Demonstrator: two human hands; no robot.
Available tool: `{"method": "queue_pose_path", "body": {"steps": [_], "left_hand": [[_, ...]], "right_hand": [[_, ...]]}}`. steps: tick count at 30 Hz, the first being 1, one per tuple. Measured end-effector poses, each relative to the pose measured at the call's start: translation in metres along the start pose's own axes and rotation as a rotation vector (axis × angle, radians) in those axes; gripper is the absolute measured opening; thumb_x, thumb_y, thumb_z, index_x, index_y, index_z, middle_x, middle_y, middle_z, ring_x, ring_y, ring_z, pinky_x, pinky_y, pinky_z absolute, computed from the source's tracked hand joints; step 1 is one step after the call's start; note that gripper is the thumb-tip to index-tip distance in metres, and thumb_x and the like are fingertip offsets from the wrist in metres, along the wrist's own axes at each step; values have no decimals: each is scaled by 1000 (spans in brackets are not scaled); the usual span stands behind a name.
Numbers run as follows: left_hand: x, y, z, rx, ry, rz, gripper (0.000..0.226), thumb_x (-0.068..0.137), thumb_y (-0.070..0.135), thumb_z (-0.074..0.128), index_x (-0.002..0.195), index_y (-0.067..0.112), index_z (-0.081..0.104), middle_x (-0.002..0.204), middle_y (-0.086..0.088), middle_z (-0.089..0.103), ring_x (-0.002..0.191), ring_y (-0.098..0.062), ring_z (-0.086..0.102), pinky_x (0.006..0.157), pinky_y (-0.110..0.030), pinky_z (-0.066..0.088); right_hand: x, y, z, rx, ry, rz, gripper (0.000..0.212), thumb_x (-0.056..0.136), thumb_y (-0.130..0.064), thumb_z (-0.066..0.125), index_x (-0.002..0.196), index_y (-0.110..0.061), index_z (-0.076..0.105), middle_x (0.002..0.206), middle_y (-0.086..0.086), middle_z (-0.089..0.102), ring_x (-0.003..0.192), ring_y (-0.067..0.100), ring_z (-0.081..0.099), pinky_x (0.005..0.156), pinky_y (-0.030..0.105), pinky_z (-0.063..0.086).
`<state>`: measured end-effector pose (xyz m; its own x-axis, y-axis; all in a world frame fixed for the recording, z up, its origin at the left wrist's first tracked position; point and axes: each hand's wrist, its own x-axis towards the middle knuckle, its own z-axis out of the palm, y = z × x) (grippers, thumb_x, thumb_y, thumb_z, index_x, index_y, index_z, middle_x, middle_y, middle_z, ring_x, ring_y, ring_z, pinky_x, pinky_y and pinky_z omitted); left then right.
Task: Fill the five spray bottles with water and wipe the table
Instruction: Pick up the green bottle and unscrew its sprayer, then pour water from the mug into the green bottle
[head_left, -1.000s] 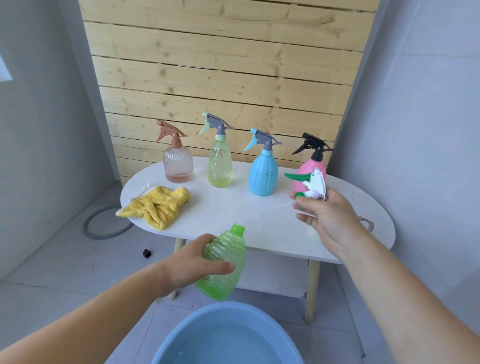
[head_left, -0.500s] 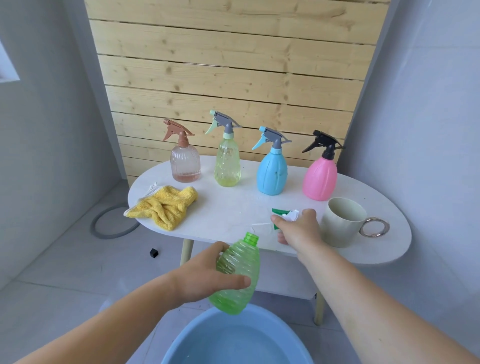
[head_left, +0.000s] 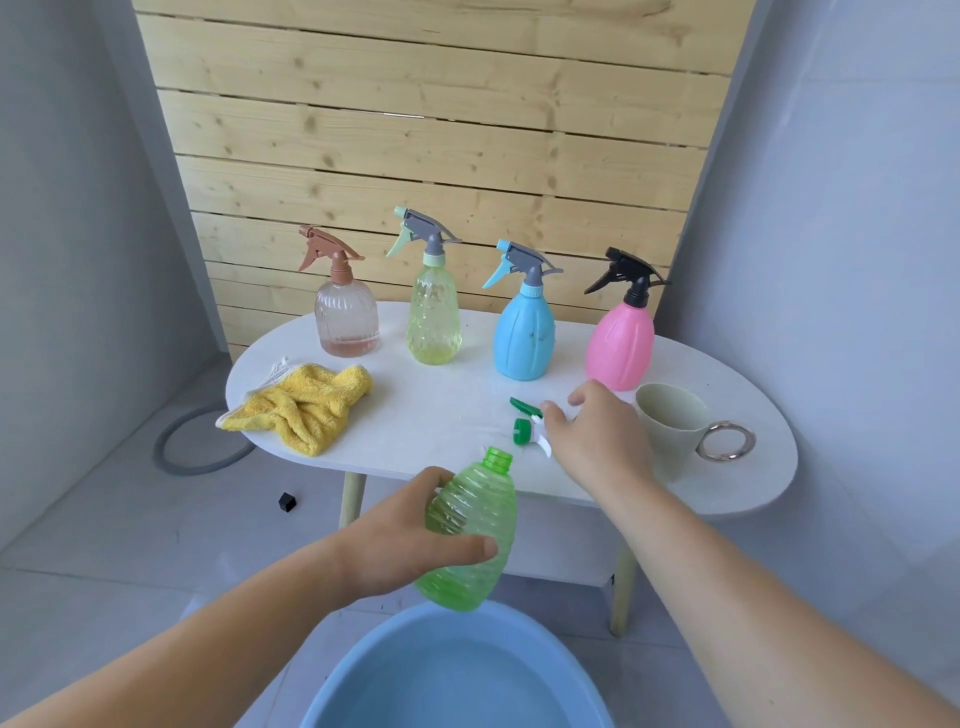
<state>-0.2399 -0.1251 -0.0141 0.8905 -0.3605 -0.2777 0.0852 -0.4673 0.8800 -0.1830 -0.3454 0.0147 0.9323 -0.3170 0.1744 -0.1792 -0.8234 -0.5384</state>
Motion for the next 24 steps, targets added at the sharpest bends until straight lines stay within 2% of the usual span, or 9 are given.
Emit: {"method": "queue_pose_path", "body": {"steps": [4,6,8,10,13,16,17,19,24], "left_hand": [[5,6,12,-32,-17,37,71,62,55,85,121,35,53,107,5,73,97,-11,72,91,-35,59],[7,10,20,-48,-40,59,73,61,56,85,122,34,54,109,5,73,100,-12,72,94,-37,58],[9,13,27,-65,-67,70,72,62,54,86,123,32,54,109,3,74,102,-13,72,95,-39,57],[11,16,36,-70,-99,77,70,65,50,86,123,30,54,108,2,74,102,-15,72,95,-39,57],[13,19,46,-64,-120,87,66,68,45,86,123,28,54,107,0,74,101,-16,72,93,-36,58],[16,21,54,-54,-131,88,69,65,46,86,124,27,54,110,-2,74,103,-17,71,95,-38,57],[16,21,56,-49,-131,89,71,63,49,86,123,27,54,110,-3,73,103,-18,71,96,-40,57],[17,21,61,-55,-130,88,75,60,51,85,123,27,54,110,-3,73,103,-18,71,96,-41,56],[10,17,65,-79,-115,98,74,61,49,86,124,29,55,110,2,74,103,-15,72,95,-38,58]], "right_hand": [[7,13,-34,84,216,-71,22,94,-40,52,101,-21,62,91,-2,65,84,25,59,66,32,42],[12,31,-51,72,299,-60,21,94,-37,50,96,-21,65,97,1,62,93,26,57,71,34,42],[18,54,-64,4,314,11,27,94,-39,48,103,-22,67,111,6,57,109,31,50,85,40,44],[23,80,-74,-53,242,146,38,96,-47,41,116,-25,66,126,11,52,121,36,43,100,48,40],[24,104,-83,51,86,299,50,96,-53,34,129,-24,58,137,11,48,121,36,45,100,46,41],[18,109,-90,195,-42,309,46,100,-37,36,122,-4,59,116,14,61,101,34,52,84,43,45],[16,111,-90,257,-67,299,42,100,-32,39,118,1,58,102,9,64,96,36,56,88,49,48],[12,119,-89,331,-80,295,30,99,-32,47,108,-5,59,86,-3,62,88,34,66,93,54,51],[8,125,-95,377,-215,326,32,99,-35,53,105,-4,58,95,5,64,84,27,70,85,42,59]]}}
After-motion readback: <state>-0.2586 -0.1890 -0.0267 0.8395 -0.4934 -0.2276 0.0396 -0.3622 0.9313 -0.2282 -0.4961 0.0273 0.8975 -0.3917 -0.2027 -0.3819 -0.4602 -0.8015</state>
